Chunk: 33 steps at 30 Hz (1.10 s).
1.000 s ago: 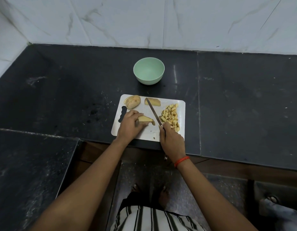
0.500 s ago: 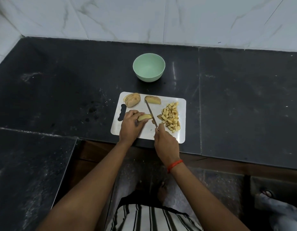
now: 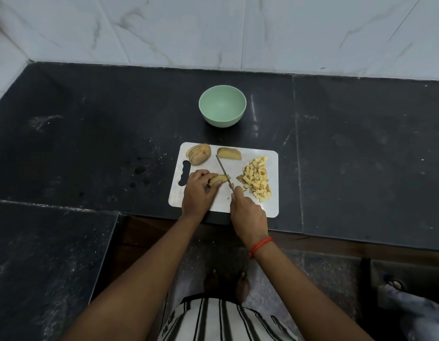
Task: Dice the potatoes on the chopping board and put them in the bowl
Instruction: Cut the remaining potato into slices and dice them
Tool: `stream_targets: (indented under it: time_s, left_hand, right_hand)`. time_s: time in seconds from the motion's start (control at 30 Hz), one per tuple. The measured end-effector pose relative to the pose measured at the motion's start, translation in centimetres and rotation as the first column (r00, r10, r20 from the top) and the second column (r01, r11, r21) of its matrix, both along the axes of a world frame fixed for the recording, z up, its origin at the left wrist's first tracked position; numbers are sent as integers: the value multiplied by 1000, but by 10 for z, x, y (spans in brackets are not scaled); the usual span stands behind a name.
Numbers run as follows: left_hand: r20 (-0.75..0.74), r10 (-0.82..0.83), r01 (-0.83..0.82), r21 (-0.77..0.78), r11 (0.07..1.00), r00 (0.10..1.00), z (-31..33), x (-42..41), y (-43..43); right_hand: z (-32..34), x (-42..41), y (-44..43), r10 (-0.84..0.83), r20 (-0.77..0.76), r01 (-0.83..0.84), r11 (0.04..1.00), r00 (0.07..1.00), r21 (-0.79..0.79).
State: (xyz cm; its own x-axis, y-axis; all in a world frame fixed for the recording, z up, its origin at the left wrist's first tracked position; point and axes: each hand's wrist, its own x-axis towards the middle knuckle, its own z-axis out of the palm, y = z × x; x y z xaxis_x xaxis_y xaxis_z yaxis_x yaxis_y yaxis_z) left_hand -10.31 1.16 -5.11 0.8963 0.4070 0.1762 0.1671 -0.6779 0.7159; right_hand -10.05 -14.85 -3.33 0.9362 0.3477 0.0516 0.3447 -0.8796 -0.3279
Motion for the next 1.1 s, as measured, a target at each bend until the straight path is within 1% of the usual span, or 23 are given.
stream_targets:
  time_s: [0.07,0.2,0.37,0.43,0.5,0.57,0.67,0.73,0.83,0.93,1.1]
  left_hand:
    - [1,-7,7,-1,1000,1000,0,1,-1]
    - [2,-5,5,53,999,1000,-1,0,-3]
    - [1,7,-7,74,997,1000,-3,1,-4]
    - [-3,11,-10,86,996,1000,-4,1,-4]
    - [-8,7,-6,80,997,1000,-4,1,-3]
    - [-17,3,-3,53,999,1000,-3,1,-2]
    - [-16,2,-2,-21,1000,1000,1,0,3]
    - [-22,-17,15,-49,999,1000,2,-3,8]
    - [-9,-34,34,-40,999,999,4,-7,10]
    - [-6,-19,18,-50,999,1000,4,-7,8]
    - [-2,-23,23,-35,999,1000,4,-7,6]
  right_hand:
    - [-1,2,0,9,11,-9,1000,1000,-25]
    - [5,-2,-2,52,-97,-58,996,994,-62]
    - [8,-36,-26,37,-136,-51,994,990,-99]
    - [6,-50,-39,33,-179,-49,995,983,-84]
    - [6,-57,-50,12,-202,-15,1000,979,-15]
    - [8,-60,-53,-6,-197,21,997,980,74]
    - [11,-48,-40,-1,-117,19,988,993,150]
    - [11,-28,-23,19,-77,-9,991,997,133]
    - [10,-5,4,54,-89,-47,996,995,79]
    - [7,-2,13,56,-141,-44,996,988,82]
    - [5,-1,15,34,-105,-29,998,994,51]
